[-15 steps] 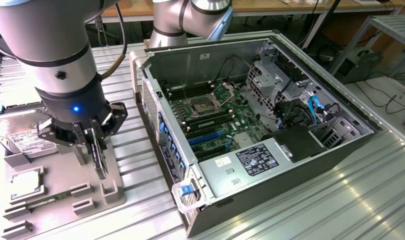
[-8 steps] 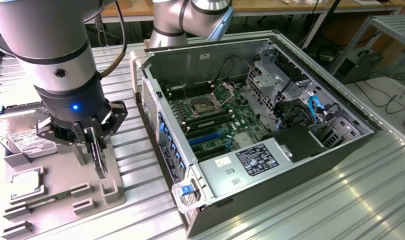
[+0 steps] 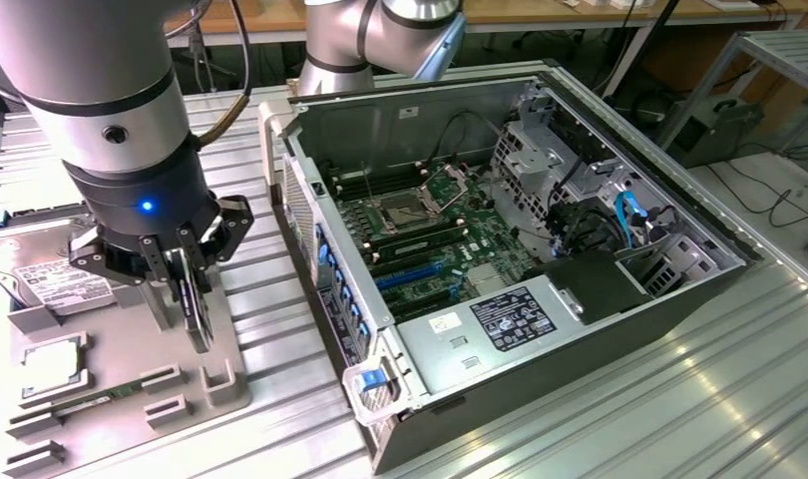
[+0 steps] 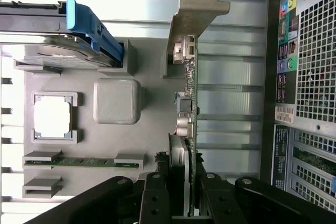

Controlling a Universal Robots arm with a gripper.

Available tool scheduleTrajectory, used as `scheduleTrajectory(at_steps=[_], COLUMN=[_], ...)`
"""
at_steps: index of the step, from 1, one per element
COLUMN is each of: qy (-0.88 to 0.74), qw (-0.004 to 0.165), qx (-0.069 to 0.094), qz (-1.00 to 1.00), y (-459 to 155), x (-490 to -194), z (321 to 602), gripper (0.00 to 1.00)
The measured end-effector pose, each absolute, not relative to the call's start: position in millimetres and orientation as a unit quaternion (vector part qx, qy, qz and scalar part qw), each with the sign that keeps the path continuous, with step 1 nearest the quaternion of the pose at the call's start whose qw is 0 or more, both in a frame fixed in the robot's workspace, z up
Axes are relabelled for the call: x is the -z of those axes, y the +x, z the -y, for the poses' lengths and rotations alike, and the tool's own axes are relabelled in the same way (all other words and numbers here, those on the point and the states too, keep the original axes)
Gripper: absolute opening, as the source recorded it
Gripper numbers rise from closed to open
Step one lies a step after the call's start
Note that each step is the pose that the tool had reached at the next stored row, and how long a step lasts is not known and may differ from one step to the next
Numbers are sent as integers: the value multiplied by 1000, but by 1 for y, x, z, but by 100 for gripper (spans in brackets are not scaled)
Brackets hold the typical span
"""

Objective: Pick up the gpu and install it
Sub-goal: 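Pick up the gpu and move the gpu toward the slot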

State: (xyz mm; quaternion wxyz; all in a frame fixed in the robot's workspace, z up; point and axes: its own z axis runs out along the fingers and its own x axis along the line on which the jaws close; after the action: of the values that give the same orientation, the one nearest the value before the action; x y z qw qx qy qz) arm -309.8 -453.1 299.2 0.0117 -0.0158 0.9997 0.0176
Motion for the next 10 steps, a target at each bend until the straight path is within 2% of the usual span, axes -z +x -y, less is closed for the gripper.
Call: scheduleTrajectory(at_steps=[10], qy=[-16], qw=[12], qx=[-18], qz=[-1000], y=[-310], x=[-306], z=[453], gripper=[28])
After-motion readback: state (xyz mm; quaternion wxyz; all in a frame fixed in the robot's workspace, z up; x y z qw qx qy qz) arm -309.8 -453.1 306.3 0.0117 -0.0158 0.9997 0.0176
